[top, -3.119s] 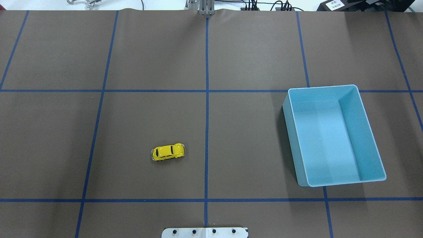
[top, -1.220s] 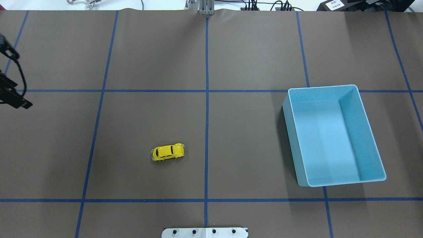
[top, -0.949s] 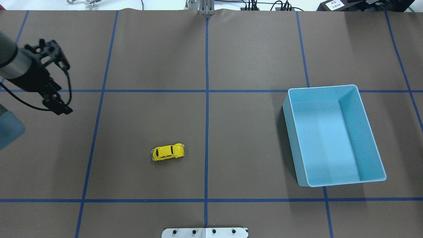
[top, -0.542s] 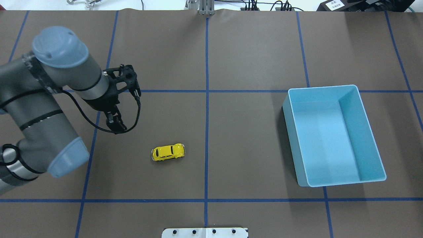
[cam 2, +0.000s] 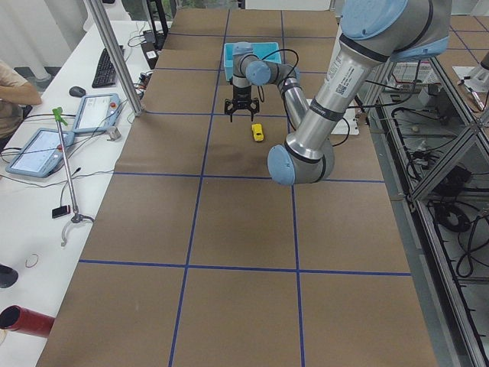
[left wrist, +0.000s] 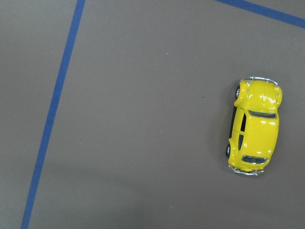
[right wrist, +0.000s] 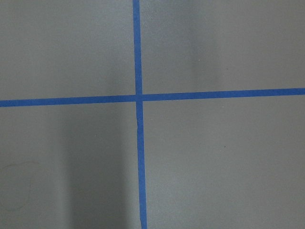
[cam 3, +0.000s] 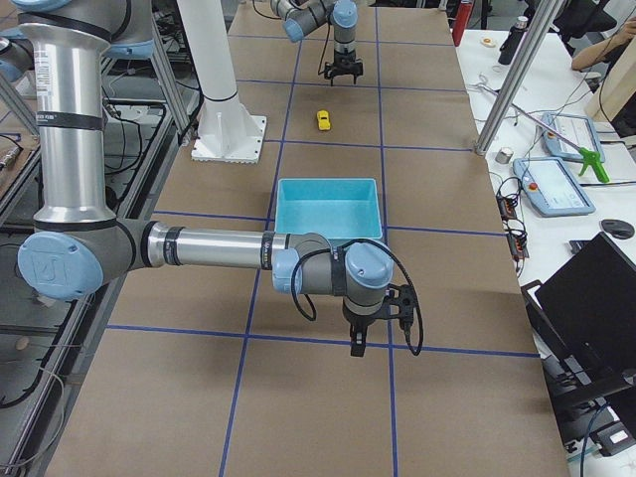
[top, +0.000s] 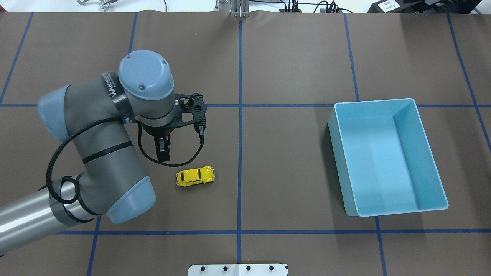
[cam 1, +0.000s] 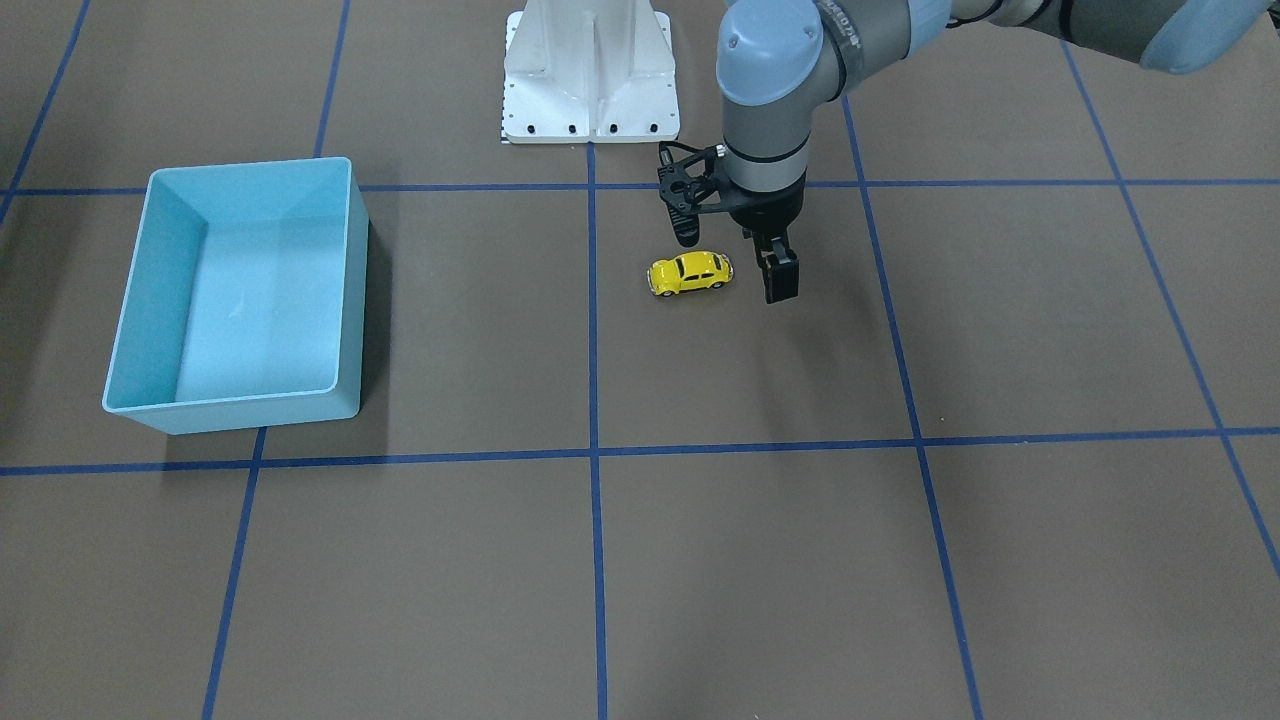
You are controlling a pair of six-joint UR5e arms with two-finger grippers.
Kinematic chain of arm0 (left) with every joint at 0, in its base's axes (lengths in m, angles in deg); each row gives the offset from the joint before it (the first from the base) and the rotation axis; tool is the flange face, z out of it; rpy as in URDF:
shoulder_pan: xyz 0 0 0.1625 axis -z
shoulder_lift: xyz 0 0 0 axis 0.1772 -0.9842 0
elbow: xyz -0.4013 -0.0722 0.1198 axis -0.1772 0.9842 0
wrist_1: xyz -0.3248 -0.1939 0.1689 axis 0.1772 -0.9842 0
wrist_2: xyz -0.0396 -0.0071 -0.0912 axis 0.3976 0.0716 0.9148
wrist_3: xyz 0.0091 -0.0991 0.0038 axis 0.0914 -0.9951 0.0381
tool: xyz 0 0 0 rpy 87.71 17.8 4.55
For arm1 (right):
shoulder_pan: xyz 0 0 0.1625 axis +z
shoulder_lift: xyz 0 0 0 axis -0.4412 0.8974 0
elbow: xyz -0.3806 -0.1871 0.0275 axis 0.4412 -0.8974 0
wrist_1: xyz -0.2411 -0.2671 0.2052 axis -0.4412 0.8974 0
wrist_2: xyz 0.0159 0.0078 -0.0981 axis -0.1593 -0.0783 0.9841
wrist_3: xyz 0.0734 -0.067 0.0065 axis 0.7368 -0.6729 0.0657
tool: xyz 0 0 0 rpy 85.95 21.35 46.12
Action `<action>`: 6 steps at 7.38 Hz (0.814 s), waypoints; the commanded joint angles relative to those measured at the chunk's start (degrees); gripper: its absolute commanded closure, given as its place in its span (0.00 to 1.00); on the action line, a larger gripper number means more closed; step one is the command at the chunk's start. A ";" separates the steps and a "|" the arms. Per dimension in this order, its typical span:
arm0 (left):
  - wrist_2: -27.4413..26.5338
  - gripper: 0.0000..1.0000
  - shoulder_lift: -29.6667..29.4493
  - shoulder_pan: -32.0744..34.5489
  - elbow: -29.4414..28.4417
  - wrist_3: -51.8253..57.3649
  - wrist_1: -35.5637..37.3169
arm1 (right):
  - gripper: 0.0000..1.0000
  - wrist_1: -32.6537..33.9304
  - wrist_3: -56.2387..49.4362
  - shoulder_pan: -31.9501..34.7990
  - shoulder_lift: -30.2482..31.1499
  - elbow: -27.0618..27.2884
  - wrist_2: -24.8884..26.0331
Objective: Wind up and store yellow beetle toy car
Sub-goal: 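Move the left gripper over the yellow beetle toy car and lower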
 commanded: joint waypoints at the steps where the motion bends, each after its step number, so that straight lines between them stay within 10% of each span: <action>1: -0.29 0.00 -8.57 -1.92 -11.02 6.62 2.61 | 0.00 0.00 0.00 0.00 0.03 0.07 -0.19; 6: -9.59 0.00 -13.72 -10.27 -17.58 -6.72 5.17 | 0.00 0.09 -0.09 0.00 0.12 0.16 -0.37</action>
